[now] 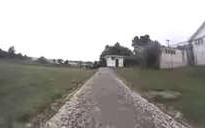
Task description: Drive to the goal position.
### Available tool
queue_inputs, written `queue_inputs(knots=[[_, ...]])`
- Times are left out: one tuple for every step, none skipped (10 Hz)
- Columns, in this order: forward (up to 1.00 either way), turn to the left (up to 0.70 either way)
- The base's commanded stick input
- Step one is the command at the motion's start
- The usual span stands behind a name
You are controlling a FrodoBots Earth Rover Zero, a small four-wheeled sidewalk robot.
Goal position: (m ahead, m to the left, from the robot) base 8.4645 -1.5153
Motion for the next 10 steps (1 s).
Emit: queue_inputs(knots=[[0.85, 0.0], [0.85, 0.0], [0.85, 0.0], [0.85, 0.0], [0.85, 0.0], [0.85, 0.0], [0.85, 0.0], [0.85, 0.0], [0.85, 0.0], [0.85, 0.0]])
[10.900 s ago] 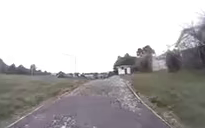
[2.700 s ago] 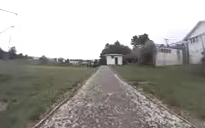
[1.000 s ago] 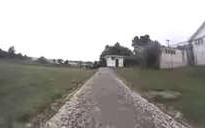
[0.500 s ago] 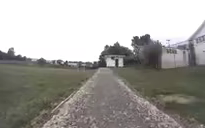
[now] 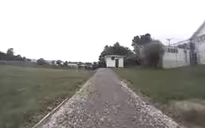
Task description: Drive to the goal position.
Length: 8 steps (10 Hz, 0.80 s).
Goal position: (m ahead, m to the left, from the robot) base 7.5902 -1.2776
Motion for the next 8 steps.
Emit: queue_inputs(knots=[[0.85, 0.0], [0.85, 0.0], [0.85, 0.0], [0.85, 0.0], [0.85, 0.0], [0.85, 0.0], [0.85, 0.0], [0.85, 0.0]])
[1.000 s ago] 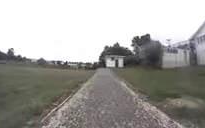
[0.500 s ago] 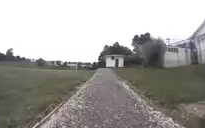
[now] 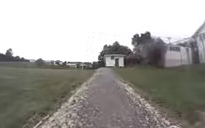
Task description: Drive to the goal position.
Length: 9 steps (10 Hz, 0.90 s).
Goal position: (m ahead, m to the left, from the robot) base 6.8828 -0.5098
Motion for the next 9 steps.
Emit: queue_inputs(knots=[[0.85, 0.0], [0.85, 0.0], [0.85, 0.0], [0.85, 0.0], [0.85, 0.0], [0.85, 0.0], [0.85, 0.0], [0.85, 0.0], [0.85, 0.0]])
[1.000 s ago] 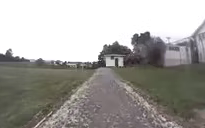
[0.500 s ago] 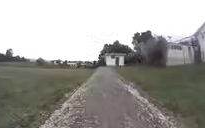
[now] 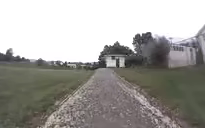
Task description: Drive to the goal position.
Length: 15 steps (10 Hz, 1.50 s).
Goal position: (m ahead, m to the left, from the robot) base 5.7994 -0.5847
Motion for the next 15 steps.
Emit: queue_inputs(knots=[[0.85, 0.0], [0.85, 0.0], [0.85, 0.0], [0.85, 0.0], [0.85, 0.0], [0.85, 0.0], [0.85, 0.0], [0.85, 0.0], [0.85, 0.0], [0.85, 0.0], [0.85, 0.0], [0.85, 0.0], [0.85, 0.0], [0.85, 0.0], [0.85, 0.0]])
